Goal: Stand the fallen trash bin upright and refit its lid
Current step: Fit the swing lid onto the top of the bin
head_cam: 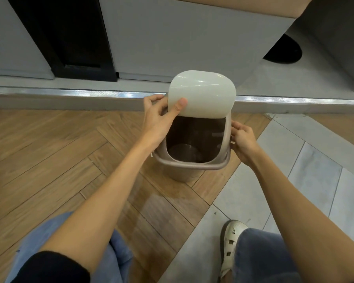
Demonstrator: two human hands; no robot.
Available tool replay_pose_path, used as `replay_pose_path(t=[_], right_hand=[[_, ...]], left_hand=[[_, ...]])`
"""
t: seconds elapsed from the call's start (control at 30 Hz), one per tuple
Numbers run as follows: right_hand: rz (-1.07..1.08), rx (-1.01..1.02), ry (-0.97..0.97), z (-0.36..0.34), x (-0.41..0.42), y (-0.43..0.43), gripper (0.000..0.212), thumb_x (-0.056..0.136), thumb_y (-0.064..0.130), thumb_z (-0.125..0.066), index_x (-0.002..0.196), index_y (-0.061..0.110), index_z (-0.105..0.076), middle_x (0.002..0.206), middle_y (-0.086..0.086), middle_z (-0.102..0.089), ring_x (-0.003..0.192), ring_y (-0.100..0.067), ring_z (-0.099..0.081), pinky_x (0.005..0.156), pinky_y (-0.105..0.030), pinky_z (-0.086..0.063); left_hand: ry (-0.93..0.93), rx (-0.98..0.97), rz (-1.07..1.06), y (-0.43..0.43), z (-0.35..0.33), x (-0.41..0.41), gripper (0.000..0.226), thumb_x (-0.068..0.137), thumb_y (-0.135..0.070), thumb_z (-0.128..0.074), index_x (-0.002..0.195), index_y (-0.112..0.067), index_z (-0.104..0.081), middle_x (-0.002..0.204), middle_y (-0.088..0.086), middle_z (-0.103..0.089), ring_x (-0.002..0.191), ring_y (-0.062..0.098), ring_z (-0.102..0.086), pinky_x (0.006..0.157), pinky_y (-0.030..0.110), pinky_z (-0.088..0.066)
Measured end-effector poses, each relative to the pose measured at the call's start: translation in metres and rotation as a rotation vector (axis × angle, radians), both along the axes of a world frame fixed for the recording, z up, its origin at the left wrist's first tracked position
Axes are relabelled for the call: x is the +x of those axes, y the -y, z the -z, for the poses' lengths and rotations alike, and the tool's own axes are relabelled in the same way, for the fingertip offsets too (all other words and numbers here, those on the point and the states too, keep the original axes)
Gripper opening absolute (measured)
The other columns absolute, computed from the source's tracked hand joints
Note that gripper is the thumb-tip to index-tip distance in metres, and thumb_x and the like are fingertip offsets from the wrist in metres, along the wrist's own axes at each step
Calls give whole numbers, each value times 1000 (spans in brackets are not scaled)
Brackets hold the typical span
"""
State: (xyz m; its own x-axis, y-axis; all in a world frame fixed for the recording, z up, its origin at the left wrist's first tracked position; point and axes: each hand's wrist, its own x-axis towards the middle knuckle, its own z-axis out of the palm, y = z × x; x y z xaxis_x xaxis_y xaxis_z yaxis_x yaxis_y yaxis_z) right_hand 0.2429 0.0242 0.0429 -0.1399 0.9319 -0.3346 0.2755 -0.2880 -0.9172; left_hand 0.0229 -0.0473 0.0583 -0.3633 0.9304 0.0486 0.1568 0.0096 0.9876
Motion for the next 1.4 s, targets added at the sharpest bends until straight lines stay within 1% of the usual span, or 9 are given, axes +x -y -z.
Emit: replay_pose_path(t=[0.17, 0.27, 0.53, 0.7, 0.83, 0.93, 1.1, 1.2, 1.4], right_hand=[[17, 137, 170, -3, -2, 2, 36, 100, 9, -41, 131, 15, -57, 120, -10, -66, 106, -28, -64, 93, -48, -55], [213, 276, -62, -31, -14, 4, 37, 92, 30, -46, 125, 23, -63, 127, -2, -64, 113, -15, -58, 93, -37, -49], [-4, 496, -135, -63, -46, 0, 20, 98, 26, -54, 96, 12, -69, 88, 5, -69, 78, 2, -62, 67, -18, -51], [152, 325, -83, -61, -47, -27, 33, 93, 34, -59, 70, 9, -59, 63, 5, -60, 55, -5, -57, 57, -21, -46], [158, 373, 111, -54, -48, -33, 51, 87, 51, -56, 83, 1, -63, 82, -8, -68, 77, -17, -61, 74, -40, -53], [84, 404, 212, -51, -45, -36, 40, 90, 51, -52, 88, 13, -65, 92, -2, -67, 87, -18, -62, 75, -32, -48], [-89, 411, 413, -45, -40, -40, 52, 97, 36, -47, 86, -13, -60, 72, -23, -50, 70, -19, -44, 62, -32, -32], [-21, 330, 326, -52, -32, -28, 38, 98, 38, -46, 82, 9, -64, 76, 0, -56, 74, -13, -50, 63, -28, -37], [78, 37, 122, -41, -13, 12, 54, 93, 60, -41, 130, 23, -52, 106, 11, -57, 96, -12, -54, 78, -34, -38]], left_hand=[[-80, -3, 10, -19, -3, 6, 33, 83, -52, -62, 87, -20, -68, 121, 0, -33, 116, 16, -50, 92, 16, -42], [-69, -7, 26, -25, -5, 8, 45, 81, -55, -62, 95, -12, -69, 121, 0, -34, 113, 15, -50, 90, 16, -42], [-45, -17, 25, -13, 15, 9, 90, 76, -55, -68, 146, -20, -25, 149, 2, -36, 134, 18, -39, 109, 43, -40], [-75, 12, 52, -6, 17, 22, 81, 84, -42, -67, 150, -21, -23, 154, 1, -31, 138, 14, -33, 102, 17, -33], [-90, 19, 2, -6, 17, 26, 76, 88, -39, -63, 150, -20, -23, 156, 1, -29, 138, 12, -29, 88, -7, -23], [-80, 12, -9, -4, 17, 27, 72, 90, -40, -59, 150, -21, -24, 155, 0, -30, 138, 12, -31, 99, 10, -27], [-42, -8, -39, -2, 17, 29, 63, 95, -43, -50, 150, -22, -27, 156, -3, -30, 141, 8, -28, 108, 16, -23], [-41, -12, -84, 5, 14, 34, 55, 98, -42, -43, 148, -24, -29, 155, -5, -32, 139, 5, -29, 107, 18, -23], [251, -217, -327, 21, 37, 29, 54, 97, -50, -39, 143, -23, -41, 149, -4, -41, 137, 13, -35, 112, 30, -26]])
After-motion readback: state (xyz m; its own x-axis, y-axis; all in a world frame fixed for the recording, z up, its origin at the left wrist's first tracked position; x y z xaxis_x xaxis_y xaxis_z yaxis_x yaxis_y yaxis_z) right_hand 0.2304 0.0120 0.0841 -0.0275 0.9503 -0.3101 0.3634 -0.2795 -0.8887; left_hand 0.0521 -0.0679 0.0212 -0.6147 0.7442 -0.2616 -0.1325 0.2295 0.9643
